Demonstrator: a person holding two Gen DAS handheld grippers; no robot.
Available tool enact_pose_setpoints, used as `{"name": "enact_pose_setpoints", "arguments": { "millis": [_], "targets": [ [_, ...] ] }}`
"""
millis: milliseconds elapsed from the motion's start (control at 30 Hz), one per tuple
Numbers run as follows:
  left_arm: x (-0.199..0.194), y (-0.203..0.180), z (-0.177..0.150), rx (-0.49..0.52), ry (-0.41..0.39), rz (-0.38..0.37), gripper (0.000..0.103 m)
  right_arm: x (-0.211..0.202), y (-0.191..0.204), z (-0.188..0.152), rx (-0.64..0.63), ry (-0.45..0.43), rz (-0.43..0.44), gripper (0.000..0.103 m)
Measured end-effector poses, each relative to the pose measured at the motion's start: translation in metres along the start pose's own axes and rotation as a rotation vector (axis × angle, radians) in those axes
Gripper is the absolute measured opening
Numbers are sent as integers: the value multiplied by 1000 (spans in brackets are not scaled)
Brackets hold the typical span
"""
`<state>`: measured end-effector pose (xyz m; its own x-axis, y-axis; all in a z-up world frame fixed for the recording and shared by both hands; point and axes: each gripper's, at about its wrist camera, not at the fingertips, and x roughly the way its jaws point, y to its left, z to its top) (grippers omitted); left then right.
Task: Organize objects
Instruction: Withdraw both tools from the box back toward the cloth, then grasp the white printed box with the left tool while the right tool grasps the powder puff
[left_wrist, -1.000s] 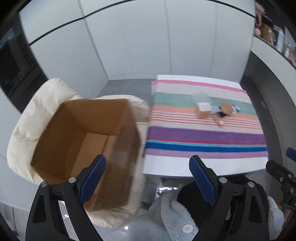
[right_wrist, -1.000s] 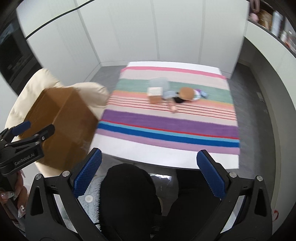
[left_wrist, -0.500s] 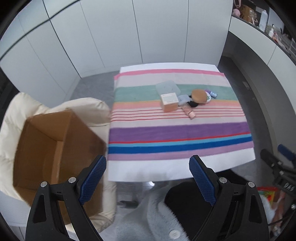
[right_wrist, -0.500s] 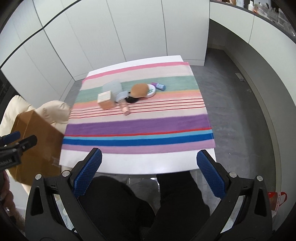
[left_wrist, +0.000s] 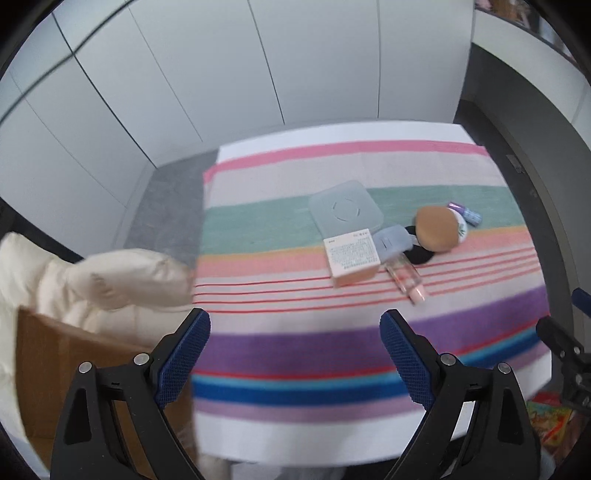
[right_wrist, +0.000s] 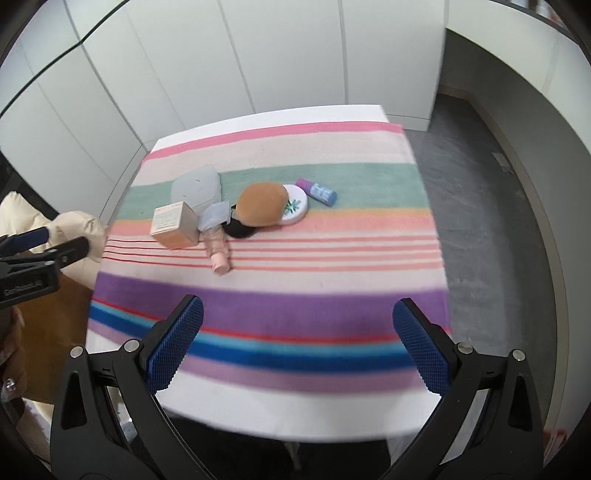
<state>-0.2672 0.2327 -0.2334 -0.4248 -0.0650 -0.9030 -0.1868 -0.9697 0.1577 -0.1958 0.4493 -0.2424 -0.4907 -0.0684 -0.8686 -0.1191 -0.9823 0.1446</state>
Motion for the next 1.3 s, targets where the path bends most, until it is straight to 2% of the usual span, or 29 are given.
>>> {"name": "enact_pose_setpoints", "arguments": {
  "millis": [67, 200, 367, 533, 600, 667, 733, 767, 800, 833, 867, 900, 933, 1000, 1100, 1167, 1200, 1233, 1300],
  "targets": [
    [26, -3, 10, -32, 31, -34, 94, 22, 2, 11, -35, -6, 10, 103],
    [54, -13, 20, -60, 43, -76, 94, 62, 7, 29, -74, -3, 19, 103],
    [86, -32, 31, -38, 69, -80, 94, 105, 11, 49, -74, 11, 69, 103],
    [108, -28, 39, -93, 76, -87, 93, 136, 27, 59, -133, 18, 50, 103],
    [118, -25, 40, -121, 100, -118, 93, 147, 33, 61, -167, 21, 27, 103],
    [126, -25, 39, -136, 123, -134, 93, 157, 41, 62, -217, 26, -3, 99],
    [131, -28, 39, -129, 124, -134, 93, 162, 46, 60, -256, 27, -15, 85],
    [131, -30, 39, -121, 120, -127, 93, 164, 48, 58, -275, 20, -38, 83],
    [133, -33, 39, -108, 114, -119, 93, 162, 48, 57, -281, 7, -36, 76],
    [133, -35, 39, -100, 108, -115, 90, 162, 48, 57, -278, 3, -31, 63],
    [134, -37, 38, -95, 100, -100, 80, 159, 46, 57, -268, -6, -28, 58],
    [135, -37, 39, -92, 99, -89, 72, 158, 45, 58, -258, -7, -26, 43],
    [137, -37, 39, -92, 105, -85, 54, 156, 43, 59, -246, -8, -22, 29],
    [138, -37, 39, -101, 104, -90, 54, 159, 38, 61, -230, 14, -9, 21],
    [138, -36, 38, -102, 103, -79, 54, 167, 35, 60, -226, 47, -29, 20],
    [136, -37, 37, -96, 102, -74, 54, 167, 36, 58, -232, 44, -41, 30],
    [136, -37, 36, -95, 98, -72, 54, 168, 36, 58, -233, 48, -38, 43],
    [136, -36, 35, -96, 95, -74, 54, 168, 37, 56, -232, 40, -48, 48],
    [136, -35, 35, -100, 95, -77, 54, 166, 38, 55, -234, 20, -65, 50]
  ]
}}
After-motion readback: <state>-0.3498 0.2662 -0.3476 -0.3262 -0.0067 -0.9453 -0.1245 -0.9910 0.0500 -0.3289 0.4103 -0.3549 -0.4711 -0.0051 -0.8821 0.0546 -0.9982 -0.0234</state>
